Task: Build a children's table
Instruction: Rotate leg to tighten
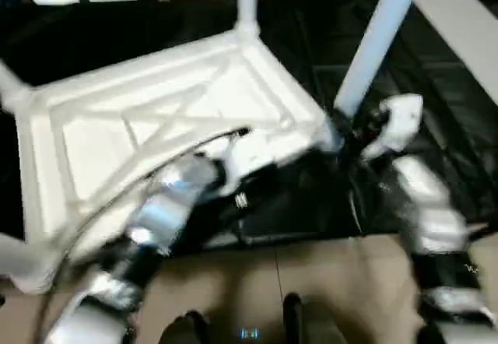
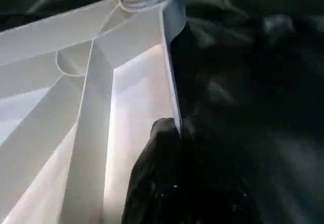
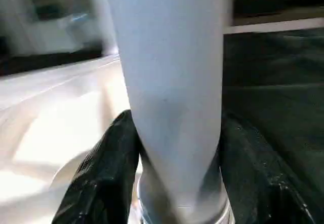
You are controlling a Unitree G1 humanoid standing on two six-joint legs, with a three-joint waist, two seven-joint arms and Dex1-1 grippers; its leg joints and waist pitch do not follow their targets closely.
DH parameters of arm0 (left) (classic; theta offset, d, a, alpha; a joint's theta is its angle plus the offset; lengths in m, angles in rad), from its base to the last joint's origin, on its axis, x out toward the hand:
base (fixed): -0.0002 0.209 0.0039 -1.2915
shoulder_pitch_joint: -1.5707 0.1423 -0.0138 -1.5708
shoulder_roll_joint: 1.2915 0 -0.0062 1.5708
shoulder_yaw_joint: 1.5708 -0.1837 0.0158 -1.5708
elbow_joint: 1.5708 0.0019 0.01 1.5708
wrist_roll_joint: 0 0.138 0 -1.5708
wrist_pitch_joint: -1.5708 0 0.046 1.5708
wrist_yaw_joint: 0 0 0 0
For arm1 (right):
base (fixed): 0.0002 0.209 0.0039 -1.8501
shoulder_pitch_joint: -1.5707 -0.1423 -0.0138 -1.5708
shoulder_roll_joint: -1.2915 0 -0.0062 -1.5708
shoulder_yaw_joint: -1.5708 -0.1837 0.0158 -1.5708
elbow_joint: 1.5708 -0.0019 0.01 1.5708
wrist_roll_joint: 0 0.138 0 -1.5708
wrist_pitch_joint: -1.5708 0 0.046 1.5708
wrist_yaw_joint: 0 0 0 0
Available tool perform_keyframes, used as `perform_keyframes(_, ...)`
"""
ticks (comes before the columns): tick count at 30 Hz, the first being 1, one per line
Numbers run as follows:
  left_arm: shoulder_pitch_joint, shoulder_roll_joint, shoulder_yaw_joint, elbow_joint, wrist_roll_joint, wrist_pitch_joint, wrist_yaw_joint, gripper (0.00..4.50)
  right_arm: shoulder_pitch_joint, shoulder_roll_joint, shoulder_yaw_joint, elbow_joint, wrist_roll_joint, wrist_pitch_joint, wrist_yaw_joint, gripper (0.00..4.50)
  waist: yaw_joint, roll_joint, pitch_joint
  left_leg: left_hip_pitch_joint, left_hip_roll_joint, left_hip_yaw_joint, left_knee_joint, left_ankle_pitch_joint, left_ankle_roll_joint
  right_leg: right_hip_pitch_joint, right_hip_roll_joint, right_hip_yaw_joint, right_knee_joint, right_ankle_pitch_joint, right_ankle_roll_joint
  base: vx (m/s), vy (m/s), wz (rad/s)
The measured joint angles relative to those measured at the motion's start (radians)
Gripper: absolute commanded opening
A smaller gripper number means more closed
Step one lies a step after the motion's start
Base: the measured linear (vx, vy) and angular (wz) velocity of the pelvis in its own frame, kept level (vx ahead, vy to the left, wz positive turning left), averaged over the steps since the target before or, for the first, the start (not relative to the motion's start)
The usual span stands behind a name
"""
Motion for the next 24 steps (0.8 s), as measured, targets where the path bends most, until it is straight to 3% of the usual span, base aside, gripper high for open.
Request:
perform_keyframes(3,-0.001,-0.031,-0.006,0.007,-0.003,-0.027,0.003,0.0,-0.029,0.055,-0.02,0.071,-0.04,-0.078,-0.158,1.91,0.001,-0.011,-0.006,-0.001,0.0,-0.001,0.0,0.0,0.0,0.0,0.0,-0.001,0.0,0.0,0.0,0.0,0.0,0.0)
perform_keyframes(5,0.015,-0.031,-0.098,-0.013,-0.021,-0.074,-0.07,0.0,-0.072,0.05,-0.075,0.129,-0.042,-0.092,-0.222,1.91,0.016,-0.011,-0.008,-0.001,0.0,0.0,-0.002,0.0,0.0,0.003,0.0,-0.001,-0.002,0.0,0.0,0.0,0.0,0.0)
perform_keyframes(8,0.063,0.004,-0.138,-0.01,-0.024,-0.096,-0.123,0.0,-0.061,0.008,-0.074,0.122,-0.031,-0.092,-0.098,1.91,0.019,-0.013,-0.007,-0.006,0.0,0.004,-0.001,0.0,0.0,-0.001,0.0,0.001,-0.002,0.002,-0.003,0.0,0.0,0.0)
perform_keyframes(10,0.059,0.047,-0.121,-0.02,-0.032,-0.12,-0.148,0.0,-0.01,-0.049,-0.035,0.073,-0.01,-0.082,0.061,1.91,0.016,-0.013,-0.007,-0.006,0.0,0.003,-0.002,0.0,0.0,-0.001,0.0,0.0,-0.001,0.002,-0.002,0.0,0.0,0.0)
perform_keyframes(11,0.059,0.072,-0.107,-0.018,-0.036,-0.125,-0.156,0.0,0.011,-0.076,-0.011,0.043,-0.002,-0.072,0.142,2.47,0.011,-0.012,-0.006,-0.005,0.001,0.002,-0.003,0.0,0.001,-0.001,0.0,0.0,-0.001,0.002,-0.002,0.0,0.0,0.0)
perform_keyframes(15,0.062,0.119,-0.062,-0.012,-0.043,-0.154,-0.179,0.0,0.092,-0.197,0.054,-0.072,0.052,-0.003,0.366,2.8,0.017,-0.006,-0.003,-0.005,0.004,0.0,-0.007,0.003,0.005,-0.002,0.002,-0.003,0.0,0.0,0.0,0.0,0.0,0.0)
perform_keyframes(17,0.075,0.147,-0.037,-0.012,-0.072,-0.184,-0.197,0.0,0.135,-0.287,0.058,-0.125,0.097,0.041,0.48,3.02,0.025,-0.003,-0.001,-0.004,0.004,0.0,-0.008,0.003,0.006,-0.002,0.002,-0.003,0.0,0.0,0.0,0.0,0.0,0.0)
perform_keyframes(23,0.09,0.115,0.034,-0.094,-0.23,-0.188,-0.26,0.0,0.194,-0.36,0.024,-0.236,0.17,0.111,0.634,3.49,0.029,-0.001,0.0,-0.005,0.002,0.003,-0.004,0.003,0.006,-0.002,0.0,0.0,0.0,0.0,0.0,0.0,0.0,0.0)
perform_keyframes(24,0.091,0.103,0.039,-0.118,-0.254,-0.181,-0.267,0.2,0.201,-0.368,0.023,-0.253,0.18,0.119,0.645,3.52,0.032,-0.001,0.0,-0.005,0.002,0.003,-0.004,0.003,0.006,-0.002,0.0,0.0,0.0,0.0,0.0,0.0,0.0,0.0)
